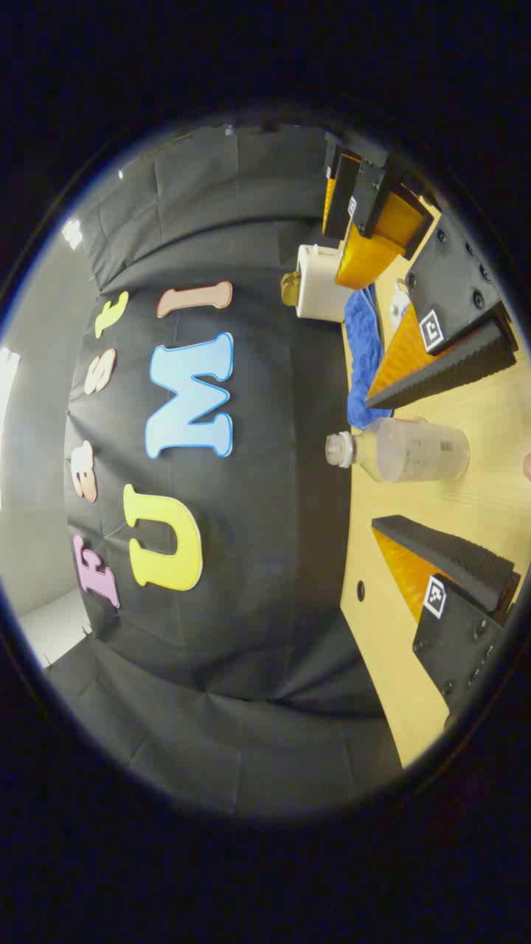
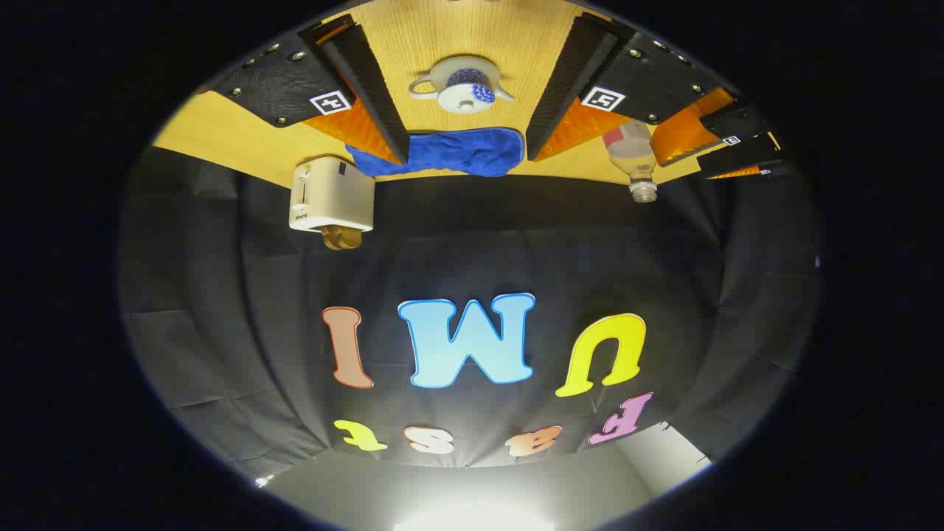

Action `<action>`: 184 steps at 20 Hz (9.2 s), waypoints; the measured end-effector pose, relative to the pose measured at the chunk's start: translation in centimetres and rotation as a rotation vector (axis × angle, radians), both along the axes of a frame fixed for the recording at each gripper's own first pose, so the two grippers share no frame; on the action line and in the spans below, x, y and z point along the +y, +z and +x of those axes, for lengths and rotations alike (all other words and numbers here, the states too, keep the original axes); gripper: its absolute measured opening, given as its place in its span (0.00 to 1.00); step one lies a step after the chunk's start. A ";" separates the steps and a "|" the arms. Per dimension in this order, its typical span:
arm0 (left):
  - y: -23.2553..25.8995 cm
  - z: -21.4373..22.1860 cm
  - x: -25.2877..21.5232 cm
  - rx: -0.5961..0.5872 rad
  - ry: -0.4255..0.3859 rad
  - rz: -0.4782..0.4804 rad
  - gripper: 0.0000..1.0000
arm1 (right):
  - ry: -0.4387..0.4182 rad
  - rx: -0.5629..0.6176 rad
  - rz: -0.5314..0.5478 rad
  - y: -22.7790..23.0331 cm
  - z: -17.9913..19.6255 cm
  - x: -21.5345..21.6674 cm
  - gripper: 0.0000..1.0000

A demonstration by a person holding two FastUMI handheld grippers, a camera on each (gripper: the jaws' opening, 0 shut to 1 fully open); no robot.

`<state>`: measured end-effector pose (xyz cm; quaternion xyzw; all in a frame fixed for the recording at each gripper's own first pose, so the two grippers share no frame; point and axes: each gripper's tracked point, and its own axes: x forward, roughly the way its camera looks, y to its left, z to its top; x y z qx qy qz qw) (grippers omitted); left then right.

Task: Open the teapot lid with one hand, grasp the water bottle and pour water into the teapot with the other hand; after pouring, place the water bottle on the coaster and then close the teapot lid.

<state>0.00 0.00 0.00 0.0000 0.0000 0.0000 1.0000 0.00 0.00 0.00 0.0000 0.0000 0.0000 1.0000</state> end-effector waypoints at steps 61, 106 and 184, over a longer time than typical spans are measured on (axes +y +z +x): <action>-8.7 3.3 -0.4 0.213 -0.033 -0.009 1.00 | 0.036 0.111 0.012 -5.1 6.4 0.0 0.06; -5.6 8.4 -5.3 -0.004 0.028 1.347 0.87 | -0.130 0.075 0.077 -5.6 1.1 -11.2 0.06; -1.9 10.5 -9.1 -0.173 -0.015 2.071 0.87 | -0.119 0.027 0.150 -4.2 0.5 -11.7 0.06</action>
